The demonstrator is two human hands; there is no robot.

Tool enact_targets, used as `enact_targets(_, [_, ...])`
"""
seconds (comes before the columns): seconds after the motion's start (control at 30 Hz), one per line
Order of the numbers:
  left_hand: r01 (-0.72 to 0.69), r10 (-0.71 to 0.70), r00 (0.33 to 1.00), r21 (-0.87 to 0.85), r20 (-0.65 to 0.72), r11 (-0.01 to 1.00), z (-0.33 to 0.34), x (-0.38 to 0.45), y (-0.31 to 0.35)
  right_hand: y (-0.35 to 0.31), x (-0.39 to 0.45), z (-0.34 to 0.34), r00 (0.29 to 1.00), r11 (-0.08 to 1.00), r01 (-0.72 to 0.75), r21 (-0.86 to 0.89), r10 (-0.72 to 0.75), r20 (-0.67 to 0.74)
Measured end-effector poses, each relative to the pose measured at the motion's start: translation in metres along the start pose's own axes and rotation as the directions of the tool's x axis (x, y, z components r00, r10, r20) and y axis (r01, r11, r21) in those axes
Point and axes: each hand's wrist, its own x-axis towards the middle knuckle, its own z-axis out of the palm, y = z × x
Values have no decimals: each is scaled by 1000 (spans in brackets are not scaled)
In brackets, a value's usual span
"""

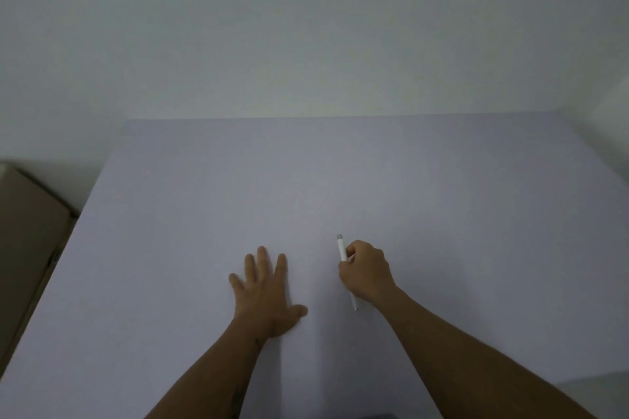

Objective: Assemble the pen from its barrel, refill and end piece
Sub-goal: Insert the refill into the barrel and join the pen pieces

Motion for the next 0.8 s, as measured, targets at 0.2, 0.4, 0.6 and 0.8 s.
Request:
enact_targets(0.2, [15,-16,999,10,51,1000,4,5,-2,-6,6,20,999,990,-7,-139,2,-37])
enact_targets(0.4, [5,-5,1000,8,15,1000,7,4,-4,-3,10,35,998,978,-27,-208,13,-68])
enact_targets(0.6, [5,-5,1000,0,11,1000,10,6,-4,-2,11,37,996,976,-23,-218,3,-90])
enact_targets(0.8, [15,-15,1000,6,7,1000,8,7,-3,5,10,13,993,995,20,-99,-32,-118])
